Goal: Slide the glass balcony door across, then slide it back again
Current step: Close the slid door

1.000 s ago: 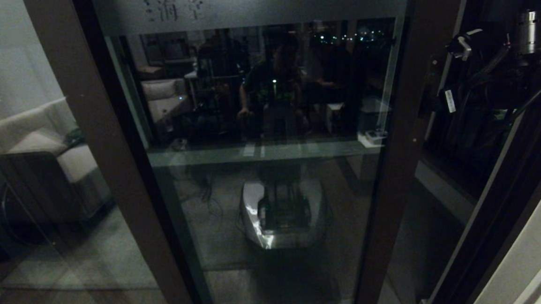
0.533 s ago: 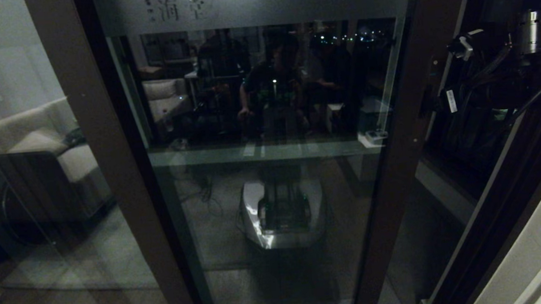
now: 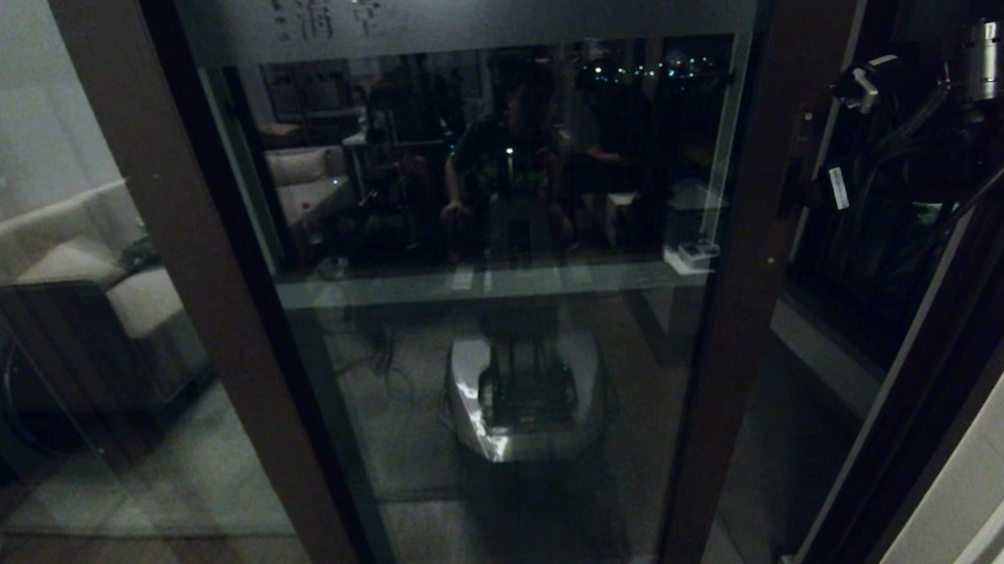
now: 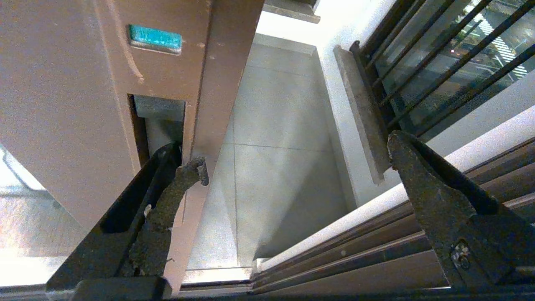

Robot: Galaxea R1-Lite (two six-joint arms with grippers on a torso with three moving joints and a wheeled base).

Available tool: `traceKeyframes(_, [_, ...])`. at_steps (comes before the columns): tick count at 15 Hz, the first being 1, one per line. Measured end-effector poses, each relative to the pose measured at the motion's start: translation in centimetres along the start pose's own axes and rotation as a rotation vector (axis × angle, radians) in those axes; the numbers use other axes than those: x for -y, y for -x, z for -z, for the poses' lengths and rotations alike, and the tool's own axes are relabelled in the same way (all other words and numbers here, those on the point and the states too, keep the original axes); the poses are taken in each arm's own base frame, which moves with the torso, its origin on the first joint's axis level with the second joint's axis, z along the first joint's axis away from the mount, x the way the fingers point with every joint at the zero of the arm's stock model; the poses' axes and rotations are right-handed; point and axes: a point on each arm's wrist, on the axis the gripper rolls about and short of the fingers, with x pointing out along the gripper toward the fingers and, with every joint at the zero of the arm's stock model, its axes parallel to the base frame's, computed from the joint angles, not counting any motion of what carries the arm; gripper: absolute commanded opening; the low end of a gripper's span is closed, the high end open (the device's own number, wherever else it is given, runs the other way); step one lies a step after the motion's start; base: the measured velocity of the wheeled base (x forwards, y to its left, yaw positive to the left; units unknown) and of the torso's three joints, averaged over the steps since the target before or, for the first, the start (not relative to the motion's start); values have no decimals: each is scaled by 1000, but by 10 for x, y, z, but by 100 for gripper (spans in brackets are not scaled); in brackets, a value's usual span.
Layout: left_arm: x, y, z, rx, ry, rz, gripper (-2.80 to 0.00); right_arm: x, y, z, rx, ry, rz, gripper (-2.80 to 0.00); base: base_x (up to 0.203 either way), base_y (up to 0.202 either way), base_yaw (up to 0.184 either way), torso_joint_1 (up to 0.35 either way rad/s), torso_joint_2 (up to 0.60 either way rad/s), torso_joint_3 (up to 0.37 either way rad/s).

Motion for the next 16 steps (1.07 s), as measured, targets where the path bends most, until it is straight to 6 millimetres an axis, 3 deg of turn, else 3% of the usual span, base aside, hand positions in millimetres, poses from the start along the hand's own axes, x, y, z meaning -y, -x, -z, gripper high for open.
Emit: traceKeyframes(16, [0,0,0,0,0,0,-280,1,-1,1,-3,1,6,0,0,0,0,0,0,0])
